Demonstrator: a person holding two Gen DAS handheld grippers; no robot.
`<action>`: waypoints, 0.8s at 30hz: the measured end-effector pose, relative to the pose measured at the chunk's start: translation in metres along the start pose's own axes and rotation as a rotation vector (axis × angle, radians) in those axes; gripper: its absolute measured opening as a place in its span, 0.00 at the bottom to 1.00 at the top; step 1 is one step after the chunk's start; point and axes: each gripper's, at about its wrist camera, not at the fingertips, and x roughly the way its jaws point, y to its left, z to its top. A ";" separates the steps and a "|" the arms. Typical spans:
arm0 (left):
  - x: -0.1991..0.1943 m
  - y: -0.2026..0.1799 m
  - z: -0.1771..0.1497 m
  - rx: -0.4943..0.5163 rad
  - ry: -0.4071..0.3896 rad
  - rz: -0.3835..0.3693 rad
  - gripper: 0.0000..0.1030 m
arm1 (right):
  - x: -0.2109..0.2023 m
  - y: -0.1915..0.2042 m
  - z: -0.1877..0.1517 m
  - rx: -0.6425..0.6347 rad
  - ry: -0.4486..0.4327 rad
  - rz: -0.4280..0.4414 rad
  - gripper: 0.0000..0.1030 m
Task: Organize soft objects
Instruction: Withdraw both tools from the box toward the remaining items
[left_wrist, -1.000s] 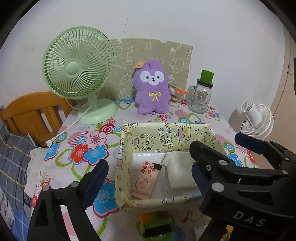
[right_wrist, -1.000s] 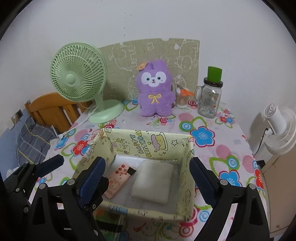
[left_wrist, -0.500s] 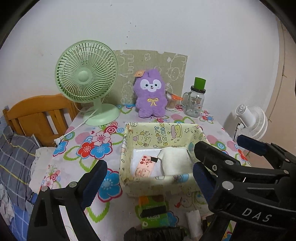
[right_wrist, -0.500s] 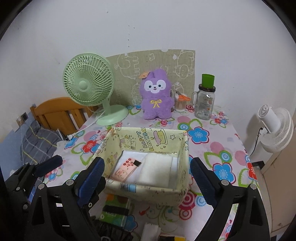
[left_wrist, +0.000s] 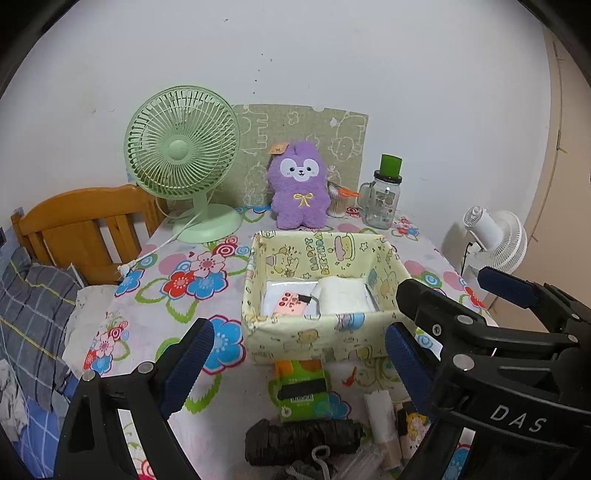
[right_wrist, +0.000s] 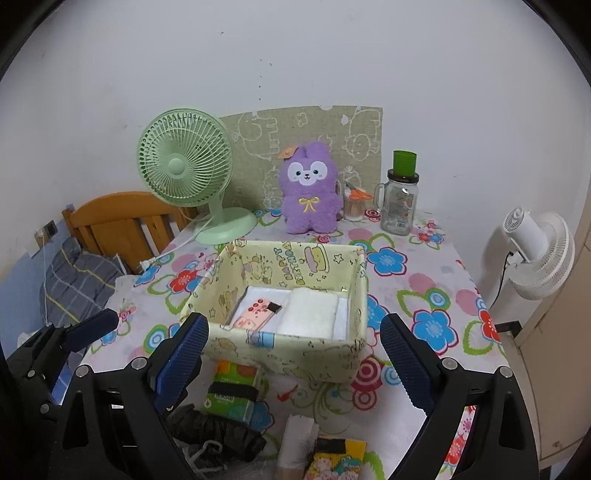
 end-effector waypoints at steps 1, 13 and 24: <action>-0.001 0.000 -0.002 -0.001 0.001 0.000 0.92 | -0.002 0.000 -0.003 -0.002 0.000 -0.001 0.93; -0.012 -0.002 -0.026 -0.001 0.004 0.000 0.92 | -0.016 0.001 -0.027 -0.017 -0.002 -0.011 0.93; -0.019 -0.004 -0.051 0.008 0.004 0.002 0.92 | -0.017 -0.002 -0.052 -0.002 0.012 -0.012 0.93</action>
